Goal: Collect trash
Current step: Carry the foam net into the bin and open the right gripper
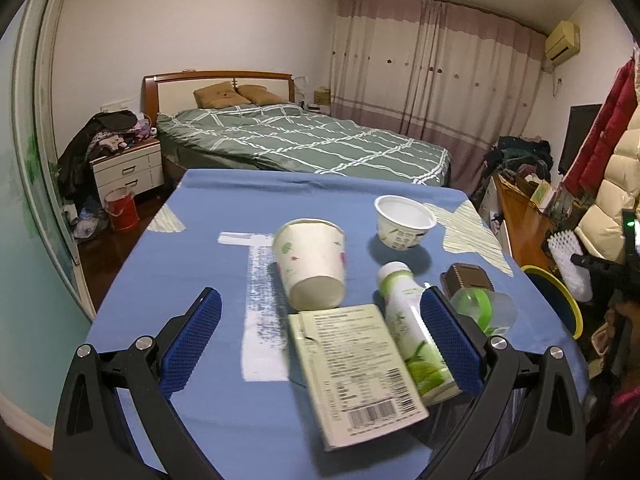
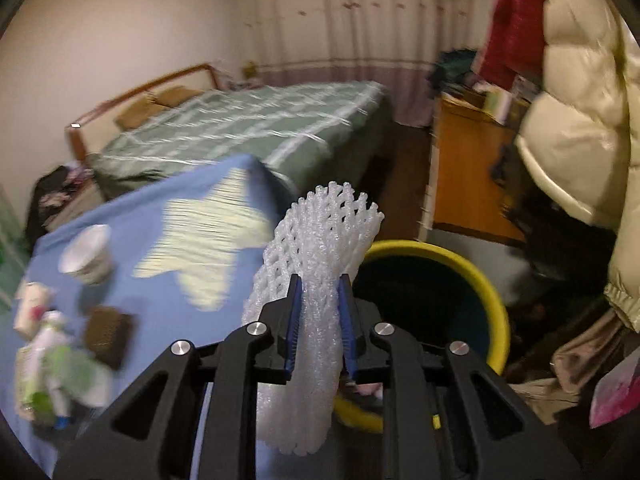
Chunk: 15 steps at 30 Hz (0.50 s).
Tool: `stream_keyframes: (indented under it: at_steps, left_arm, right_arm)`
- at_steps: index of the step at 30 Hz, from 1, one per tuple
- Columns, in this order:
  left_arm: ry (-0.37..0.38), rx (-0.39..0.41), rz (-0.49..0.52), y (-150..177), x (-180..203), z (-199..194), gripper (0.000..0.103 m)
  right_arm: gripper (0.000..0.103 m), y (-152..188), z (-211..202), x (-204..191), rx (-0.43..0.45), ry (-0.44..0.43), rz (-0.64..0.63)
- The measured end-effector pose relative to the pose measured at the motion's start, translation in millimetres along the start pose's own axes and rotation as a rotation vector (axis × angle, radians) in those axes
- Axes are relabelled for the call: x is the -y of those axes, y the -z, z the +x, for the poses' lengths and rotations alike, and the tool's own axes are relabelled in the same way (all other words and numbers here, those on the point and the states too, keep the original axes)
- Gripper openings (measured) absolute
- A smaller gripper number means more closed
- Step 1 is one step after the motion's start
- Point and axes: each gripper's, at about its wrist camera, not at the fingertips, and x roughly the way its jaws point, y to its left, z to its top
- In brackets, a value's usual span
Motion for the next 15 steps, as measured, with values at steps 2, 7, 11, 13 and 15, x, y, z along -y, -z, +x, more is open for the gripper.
stream_keyframes:
  at_steps: [2,7,11,13,15]
  left_arm:
    - [0.003,-0.003,0.014,-1,9,1,0.098]
    - [0.005,-0.008,0.058,-3,29,1,0.098]
    - [0.003,-0.01,0.087,-5,43,2,0.098]
    - [0.004,-0.012,0.095,-6,47,3,0.098]
    - [0.005,-0.016,0.105,-6,51,3,0.098]
  right_arm:
    - [0.02,1,19,17,-0.033,0.029,0.017]
    - [0.028,9,55,49,-0.096,0.091,0.051]
    - [0.044,14,63,64,-0.101,0.124,0.077]
    - [0.046,17,64,70,-0.099,0.122,0.089]
    - [0.046,18,66,77,-0.098,0.125,0.092]
